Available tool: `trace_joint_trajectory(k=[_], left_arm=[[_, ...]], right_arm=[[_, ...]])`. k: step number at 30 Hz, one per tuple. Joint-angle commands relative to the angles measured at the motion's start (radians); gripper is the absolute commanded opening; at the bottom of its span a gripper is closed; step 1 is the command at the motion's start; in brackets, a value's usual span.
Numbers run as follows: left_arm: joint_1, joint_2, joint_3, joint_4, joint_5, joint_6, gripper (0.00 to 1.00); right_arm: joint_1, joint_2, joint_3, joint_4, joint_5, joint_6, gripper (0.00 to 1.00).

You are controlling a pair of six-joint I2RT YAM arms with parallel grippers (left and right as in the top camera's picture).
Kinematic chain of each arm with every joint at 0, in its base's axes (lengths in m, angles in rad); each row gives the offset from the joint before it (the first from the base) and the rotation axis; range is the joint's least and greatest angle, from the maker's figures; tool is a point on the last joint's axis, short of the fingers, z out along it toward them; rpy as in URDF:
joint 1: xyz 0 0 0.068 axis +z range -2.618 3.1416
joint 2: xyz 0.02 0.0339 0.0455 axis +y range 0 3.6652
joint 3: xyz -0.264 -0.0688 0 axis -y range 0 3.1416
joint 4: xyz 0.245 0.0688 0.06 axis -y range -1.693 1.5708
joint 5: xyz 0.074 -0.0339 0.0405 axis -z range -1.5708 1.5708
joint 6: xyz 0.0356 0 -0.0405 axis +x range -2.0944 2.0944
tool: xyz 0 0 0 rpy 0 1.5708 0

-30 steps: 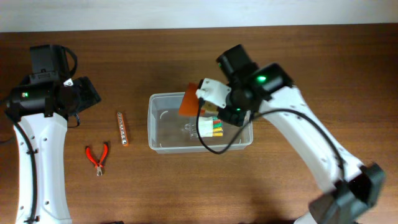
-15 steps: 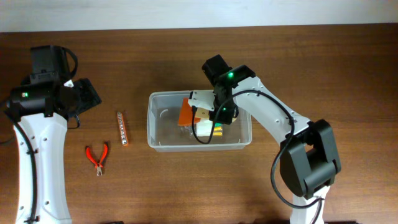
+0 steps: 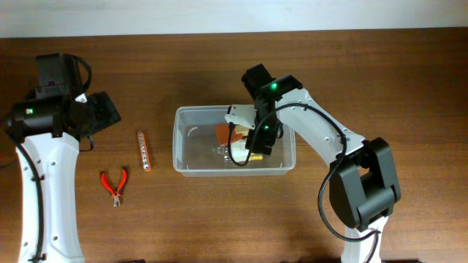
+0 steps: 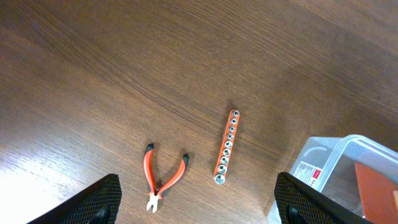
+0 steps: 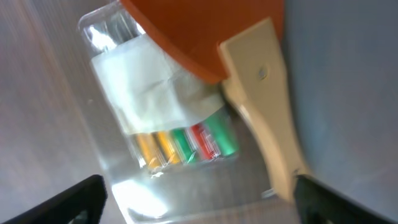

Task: Pack container
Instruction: 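Carry the scraper with the right gripper and lower it into the container, then retract the right gripper and move the left gripper toward the socket rail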

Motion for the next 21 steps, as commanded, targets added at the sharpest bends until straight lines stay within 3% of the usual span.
trace_joint_trajectory(k=[1, 4, 11, 17, 21], left_arm=[[0.000, -0.008, 0.015, -0.003, -0.011, 0.071, 0.84], [0.000, -0.008, 0.015, -0.012, -0.009, 0.086, 0.87], [0.000, -0.008, 0.015, -0.045, 0.031, 0.129, 0.87], [-0.063, -0.004, 0.014, -0.062, 0.064, 0.162, 0.93], [-0.130, 0.011, -0.011, -0.037, 0.064, 0.205, 0.94]], right_arm=[[-0.004, -0.073, 0.042, -0.040, -0.012, 0.019, 0.99], [-0.005, -0.170, 0.081, -0.088, 0.013, 0.079, 0.99], [-0.063, -0.507, 0.121, -0.184, 0.307, 0.371, 0.99], [-0.318, -0.715, 0.121, -0.365, 0.321, 0.748, 0.99], [-0.488, -0.768, 0.121, -0.423, 0.246, 0.779, 0.99]])
